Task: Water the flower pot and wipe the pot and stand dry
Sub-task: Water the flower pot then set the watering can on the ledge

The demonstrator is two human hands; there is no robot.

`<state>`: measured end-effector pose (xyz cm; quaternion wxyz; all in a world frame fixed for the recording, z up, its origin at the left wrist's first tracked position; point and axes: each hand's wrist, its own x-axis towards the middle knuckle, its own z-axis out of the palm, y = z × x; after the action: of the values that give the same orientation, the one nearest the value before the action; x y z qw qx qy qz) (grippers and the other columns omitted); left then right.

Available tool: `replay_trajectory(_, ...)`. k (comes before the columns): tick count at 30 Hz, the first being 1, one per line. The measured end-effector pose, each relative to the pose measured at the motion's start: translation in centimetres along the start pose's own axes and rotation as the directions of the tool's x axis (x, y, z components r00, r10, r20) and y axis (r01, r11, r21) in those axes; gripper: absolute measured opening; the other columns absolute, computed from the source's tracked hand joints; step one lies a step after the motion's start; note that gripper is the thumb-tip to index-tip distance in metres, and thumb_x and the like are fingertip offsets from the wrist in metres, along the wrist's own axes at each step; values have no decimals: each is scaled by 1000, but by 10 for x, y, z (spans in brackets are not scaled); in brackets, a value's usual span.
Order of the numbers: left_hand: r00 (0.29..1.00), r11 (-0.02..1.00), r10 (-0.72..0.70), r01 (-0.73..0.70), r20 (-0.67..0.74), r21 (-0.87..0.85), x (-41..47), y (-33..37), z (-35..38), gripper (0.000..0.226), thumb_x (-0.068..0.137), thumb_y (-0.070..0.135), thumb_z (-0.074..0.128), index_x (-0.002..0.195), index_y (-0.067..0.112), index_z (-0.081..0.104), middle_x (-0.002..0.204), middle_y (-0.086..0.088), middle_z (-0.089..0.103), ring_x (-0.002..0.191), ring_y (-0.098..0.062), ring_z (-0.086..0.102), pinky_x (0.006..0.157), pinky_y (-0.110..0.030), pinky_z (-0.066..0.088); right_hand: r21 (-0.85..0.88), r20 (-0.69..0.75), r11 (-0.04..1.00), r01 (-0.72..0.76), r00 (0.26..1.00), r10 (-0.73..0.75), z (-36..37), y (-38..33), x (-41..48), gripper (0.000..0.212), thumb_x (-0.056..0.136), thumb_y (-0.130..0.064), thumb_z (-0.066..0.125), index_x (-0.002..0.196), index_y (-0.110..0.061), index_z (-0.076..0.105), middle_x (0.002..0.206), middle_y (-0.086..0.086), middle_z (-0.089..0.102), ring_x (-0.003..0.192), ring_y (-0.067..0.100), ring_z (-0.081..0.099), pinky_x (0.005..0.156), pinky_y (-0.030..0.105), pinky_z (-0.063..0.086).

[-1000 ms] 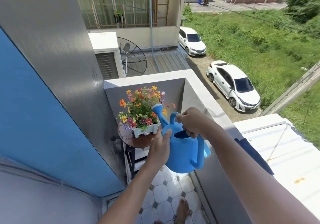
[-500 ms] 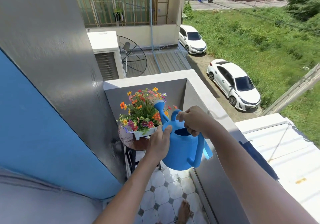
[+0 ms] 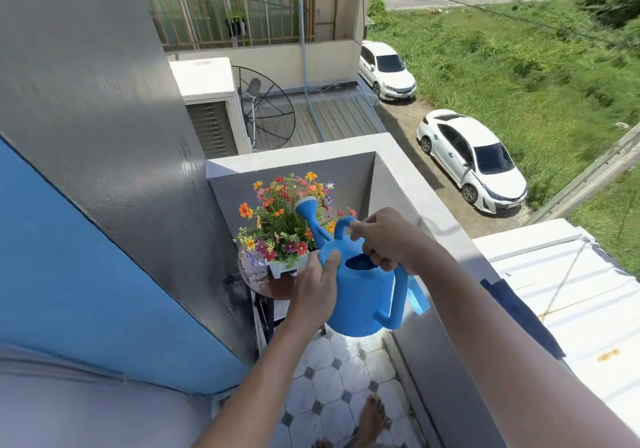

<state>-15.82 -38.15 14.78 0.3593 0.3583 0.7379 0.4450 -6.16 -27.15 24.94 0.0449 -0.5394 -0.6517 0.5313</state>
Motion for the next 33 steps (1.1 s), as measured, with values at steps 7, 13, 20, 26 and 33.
replay_trajectory(7, 998, 998, 57, -58, 33, 25, 29, 4, 6, 43, 92, 59, 34, 116, 29, 52, 94, 1, 66, 84, -18, 65, 74, -48, 54, 319, 39, 947, 22, 999, -36, -8, 25, 8, 25, 101, -23, 49, 101, -1, 63, 57, 4, 34, 40, 12, 28, 38, 18, 23)
replay_trajectory(13, 985, 988, 119, -130, 128, 82, 70, 21, 39, 55, 98, 56, 32, 141, 25, 45, 115, 0, 65, 99, -16, 63, 80, -31, 49, 546, -42, 837, 42, 999, -23, -30, 49, 25, 14, 100, -18, 47, 94, -8, 53, 58, 1, 38, 40, 11, 31, 36, 20, 27)
replay_trajectory(20, 952, 980, 120, -159, 282, 120, 134, 67, 139, 39, 101, 48, 38, 137, 35, 48, 109, 18, 59, 95, -1, 56, 74, -5, 37, 713, -265, 693, 109, 956, 122, -102, 94, 63, 11, 102, -20, 42, 94, -14, 44, 56, 2, 36, 38, 13, 33, 34, 21, 29)
replay_trajectory(26, 924, 995, 48, -79, 380, 68, 157, 66, 186, 39, 96, 56, 42, 109, 26, 64, 85, -3, 69, 76, -14, 63, 68, -25, 49, 795, -294, 595, 118, 933, 208, -118, 110, 77, 23, 105, -27, 43, 88, -13, 42, 50, 2, 36, 38, 15, 34, 36, 24, 32)
replay_trajectory(33, 835, 997, 22, -58, 550, 48, 197, 91, 268, 35, 88, 63, 51, 110, 38, 63, 72, 7, 68, 67, -12, 64, 67, -34, 51, 840, -392, 515, 172, 848, 357, -171, 147, 112, 51, 104, -43, 41, 63, -14, 35, 43, 3, 33, 36, 18, 31, 37, 26, 31)
